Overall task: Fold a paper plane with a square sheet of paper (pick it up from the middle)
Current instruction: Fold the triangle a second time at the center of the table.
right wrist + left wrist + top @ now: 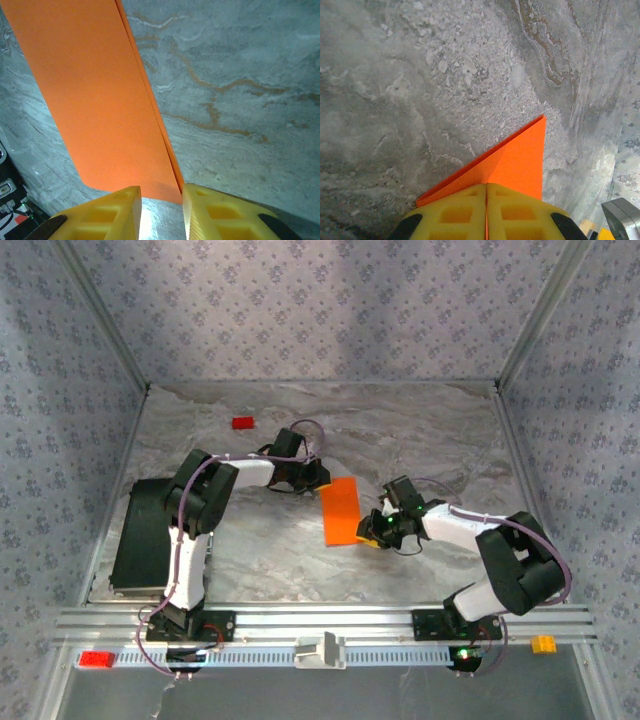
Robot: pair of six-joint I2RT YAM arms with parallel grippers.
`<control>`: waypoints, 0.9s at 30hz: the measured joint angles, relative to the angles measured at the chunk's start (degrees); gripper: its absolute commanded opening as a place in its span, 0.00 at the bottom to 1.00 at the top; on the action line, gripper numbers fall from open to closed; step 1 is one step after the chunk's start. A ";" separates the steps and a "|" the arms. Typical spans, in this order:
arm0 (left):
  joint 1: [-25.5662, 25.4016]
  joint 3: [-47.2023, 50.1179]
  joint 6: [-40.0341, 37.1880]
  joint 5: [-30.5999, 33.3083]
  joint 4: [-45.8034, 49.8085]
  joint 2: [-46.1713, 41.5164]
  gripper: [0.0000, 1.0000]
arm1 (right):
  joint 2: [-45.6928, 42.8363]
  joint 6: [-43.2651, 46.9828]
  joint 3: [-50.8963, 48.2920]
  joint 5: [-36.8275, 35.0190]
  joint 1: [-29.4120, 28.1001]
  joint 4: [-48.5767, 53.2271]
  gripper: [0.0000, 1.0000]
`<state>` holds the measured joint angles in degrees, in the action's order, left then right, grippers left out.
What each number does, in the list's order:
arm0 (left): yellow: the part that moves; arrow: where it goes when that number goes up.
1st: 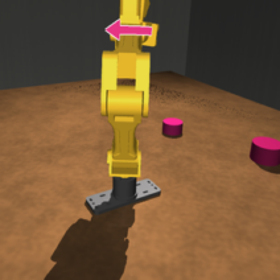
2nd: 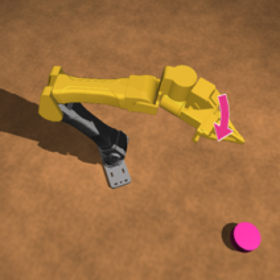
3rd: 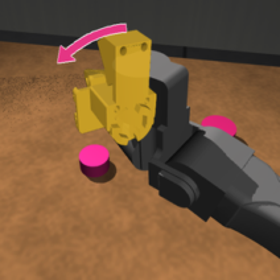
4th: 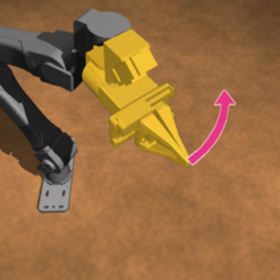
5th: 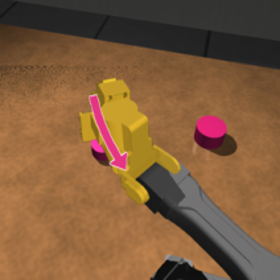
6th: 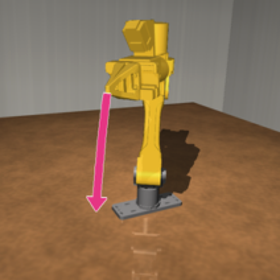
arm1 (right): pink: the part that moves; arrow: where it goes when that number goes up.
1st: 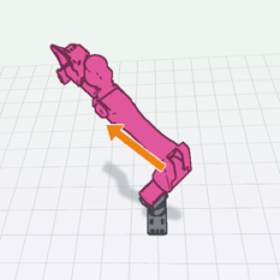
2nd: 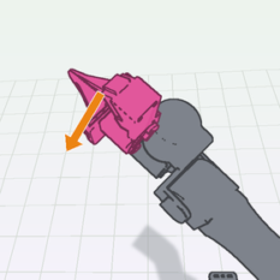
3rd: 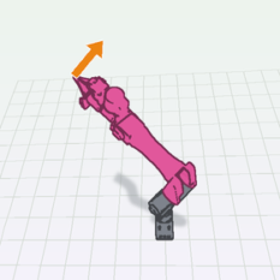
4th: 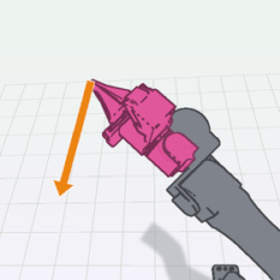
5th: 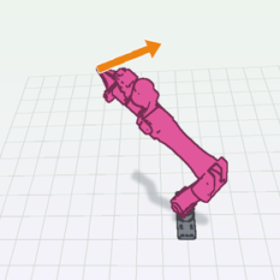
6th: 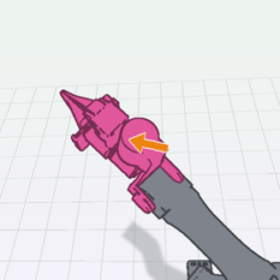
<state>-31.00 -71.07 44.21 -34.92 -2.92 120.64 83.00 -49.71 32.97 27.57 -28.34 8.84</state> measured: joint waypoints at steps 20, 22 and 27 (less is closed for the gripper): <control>0.00 0.00 0.22 0.00 0.00 0.00 0.09 | 1.11 -1.14 0.98 0.74 -0.72 -3.30 0.28; 0.00 0.00 0.24 -0.02 0.00 0.00 0.08 | 1.11 -1.38 1.36 0.72 -0.85 -3.54 0.28; 0.00 -0.02 0.24 -0.02 0.02 0.00 0.09 | 0.39 -1.99 1.42 0.68 -1.16 -3.06 0.28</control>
<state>-31.00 -71.09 44.45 -34.94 -2.90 120.64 83.40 -51.70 34.39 28.25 -29.50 5.78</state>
